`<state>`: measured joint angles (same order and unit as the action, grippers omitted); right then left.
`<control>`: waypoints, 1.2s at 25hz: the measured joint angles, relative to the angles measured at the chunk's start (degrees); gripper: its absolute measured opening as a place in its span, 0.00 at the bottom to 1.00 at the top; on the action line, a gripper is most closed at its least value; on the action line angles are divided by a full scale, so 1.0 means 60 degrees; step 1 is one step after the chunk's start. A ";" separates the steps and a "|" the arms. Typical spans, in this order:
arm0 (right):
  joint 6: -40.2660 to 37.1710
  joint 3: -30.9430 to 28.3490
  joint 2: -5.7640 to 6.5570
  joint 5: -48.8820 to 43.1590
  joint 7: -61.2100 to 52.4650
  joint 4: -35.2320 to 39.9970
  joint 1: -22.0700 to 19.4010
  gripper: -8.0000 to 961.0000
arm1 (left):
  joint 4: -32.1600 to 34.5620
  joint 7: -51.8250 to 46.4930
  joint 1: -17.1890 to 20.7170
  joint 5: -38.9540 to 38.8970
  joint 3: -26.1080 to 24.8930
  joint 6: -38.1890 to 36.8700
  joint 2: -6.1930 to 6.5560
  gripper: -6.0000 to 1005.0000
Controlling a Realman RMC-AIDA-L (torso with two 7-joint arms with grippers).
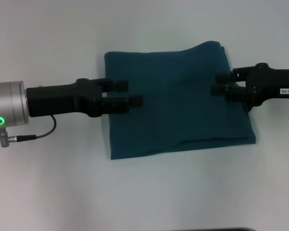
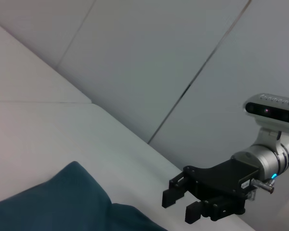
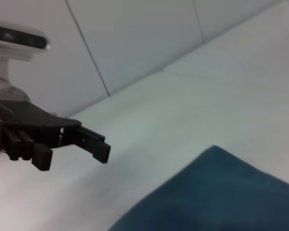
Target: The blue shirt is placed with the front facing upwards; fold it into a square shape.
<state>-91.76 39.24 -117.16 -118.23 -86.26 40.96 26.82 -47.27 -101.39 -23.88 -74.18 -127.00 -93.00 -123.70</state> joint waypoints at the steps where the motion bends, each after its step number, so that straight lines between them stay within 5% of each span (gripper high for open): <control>1: -0.0071 -0.0066 -0.0031 0.0038 0.0180 0.0000 -0.0035 0.32 | 0.0000 0.0000 0.0000 0.0000 0.0000 0.0000 0.0000 0.83; 14: -0.0300 -0.0128 -0.0045 -0.0177 0.0710 -0.0001 -0.0014 0.67 | 0.0187 0.0519 0.0040 0.0091 0.0022 -0.0024 0.0005 0.88; 22: -0.0358 -0.0128 0.0006 -0.0249 0.0660 0.0137 0.0003 0.97 | 0.0204 0.0563 0.0084 0.0118 -0.0016 0.0232 0.0030 0.89; 30: -0.0400 -0.0125 0.0018 -0.0259 0.0719 0.0244 -0.0050 0.96 | 0.0204 0.0568 0.0058 0.0115 -0.0015 0.0202 0.0019 0.89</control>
<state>-94.16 38.49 -117.05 -119.79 -81.94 42.42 26.53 -46.05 -97.98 -23.53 -73.49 -127.09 -91.79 -123.59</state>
